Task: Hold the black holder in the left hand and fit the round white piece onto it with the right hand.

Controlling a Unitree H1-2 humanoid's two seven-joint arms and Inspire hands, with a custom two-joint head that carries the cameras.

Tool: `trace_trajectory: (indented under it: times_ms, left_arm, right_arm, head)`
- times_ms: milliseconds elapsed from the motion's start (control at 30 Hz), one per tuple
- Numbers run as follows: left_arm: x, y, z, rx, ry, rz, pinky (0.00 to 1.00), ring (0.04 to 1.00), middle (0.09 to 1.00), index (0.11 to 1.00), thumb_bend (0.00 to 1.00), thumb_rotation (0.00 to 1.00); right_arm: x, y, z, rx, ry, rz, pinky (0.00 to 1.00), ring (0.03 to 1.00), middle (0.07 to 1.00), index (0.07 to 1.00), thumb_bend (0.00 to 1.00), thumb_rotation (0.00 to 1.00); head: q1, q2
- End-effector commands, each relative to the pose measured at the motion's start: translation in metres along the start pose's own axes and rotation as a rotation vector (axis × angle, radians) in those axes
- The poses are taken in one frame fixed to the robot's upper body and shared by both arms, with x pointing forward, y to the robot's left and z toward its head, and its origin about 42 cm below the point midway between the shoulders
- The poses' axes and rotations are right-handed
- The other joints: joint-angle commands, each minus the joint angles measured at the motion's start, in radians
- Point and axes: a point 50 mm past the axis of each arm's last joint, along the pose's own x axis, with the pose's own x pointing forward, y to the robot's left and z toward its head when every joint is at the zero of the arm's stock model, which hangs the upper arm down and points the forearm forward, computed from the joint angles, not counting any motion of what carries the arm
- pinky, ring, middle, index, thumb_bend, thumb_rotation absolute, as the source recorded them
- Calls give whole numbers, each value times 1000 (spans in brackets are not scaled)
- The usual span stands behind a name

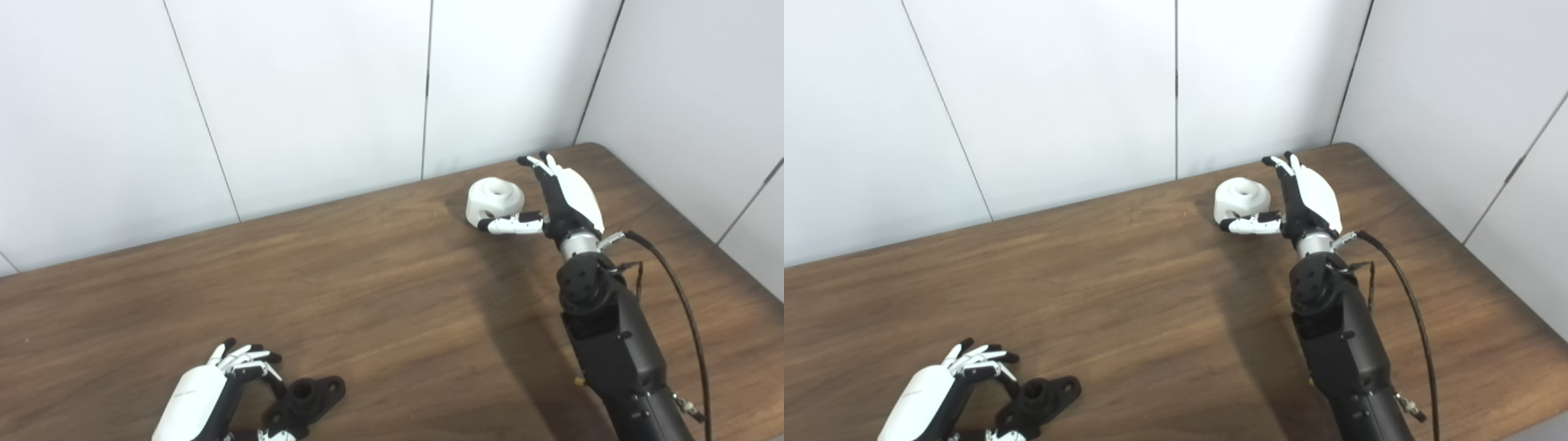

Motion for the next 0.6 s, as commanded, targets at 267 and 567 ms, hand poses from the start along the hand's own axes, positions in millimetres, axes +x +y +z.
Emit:
trace_trajectory:
  times_ms: [267, 567]
  left_arm:
    - [0, 4, -7, 37, 0, -15, 1000, 869, 769, 484, 520, 44]
    - [2, 8, -7, 45, -16, -20, 1000, 866, 767, 484, 520, 44]
  right_arm:
    - [30, -11, 10, -40, 3, -40, 1000, 1000, 1000, 828, 983, 317]
    - [34, -11, 10, -65, 11, -44, 1000, 1000, 996, 784, 943, 331]
  head:
    - [5, 2]
    - [-1, 1]
